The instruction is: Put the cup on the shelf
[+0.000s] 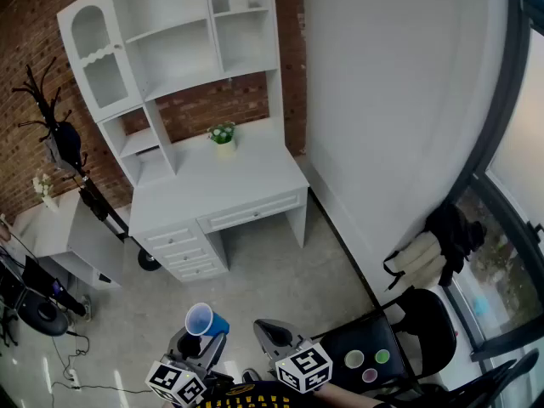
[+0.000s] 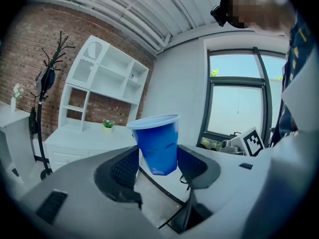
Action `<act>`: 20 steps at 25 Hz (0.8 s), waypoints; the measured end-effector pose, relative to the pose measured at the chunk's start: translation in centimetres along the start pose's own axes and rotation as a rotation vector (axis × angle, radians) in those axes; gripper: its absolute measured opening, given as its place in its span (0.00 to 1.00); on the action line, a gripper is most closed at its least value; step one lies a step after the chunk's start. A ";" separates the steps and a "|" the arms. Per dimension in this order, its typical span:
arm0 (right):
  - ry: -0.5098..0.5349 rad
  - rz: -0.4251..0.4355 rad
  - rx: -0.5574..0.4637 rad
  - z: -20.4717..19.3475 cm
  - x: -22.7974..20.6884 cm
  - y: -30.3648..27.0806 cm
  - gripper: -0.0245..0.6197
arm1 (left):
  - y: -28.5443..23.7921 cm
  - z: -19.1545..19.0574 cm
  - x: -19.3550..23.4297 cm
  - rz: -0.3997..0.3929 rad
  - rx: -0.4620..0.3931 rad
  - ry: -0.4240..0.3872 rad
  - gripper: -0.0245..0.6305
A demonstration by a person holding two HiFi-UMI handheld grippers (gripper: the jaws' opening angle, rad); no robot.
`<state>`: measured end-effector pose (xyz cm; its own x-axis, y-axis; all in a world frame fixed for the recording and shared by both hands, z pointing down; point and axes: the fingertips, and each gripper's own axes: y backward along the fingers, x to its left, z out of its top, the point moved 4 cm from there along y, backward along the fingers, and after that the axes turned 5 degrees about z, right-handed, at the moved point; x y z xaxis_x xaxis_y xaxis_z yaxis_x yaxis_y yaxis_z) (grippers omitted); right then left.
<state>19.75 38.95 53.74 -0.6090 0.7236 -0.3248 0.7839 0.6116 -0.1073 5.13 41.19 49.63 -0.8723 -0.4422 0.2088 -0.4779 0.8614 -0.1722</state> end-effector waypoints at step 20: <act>0.028 -0.009 0.045 -0.5 2.4 -6.3 0.05 | 0.6 -0.4 6.9 -0.017 0.021 0.045 0.41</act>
<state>13.30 36.99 54.13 -0.6185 0.7272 -0.2977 0.7827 0.6034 -0.1525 -1.12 38.77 51.35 -0.8585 -0.4449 0.2549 -0.4953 0.8481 -0.1881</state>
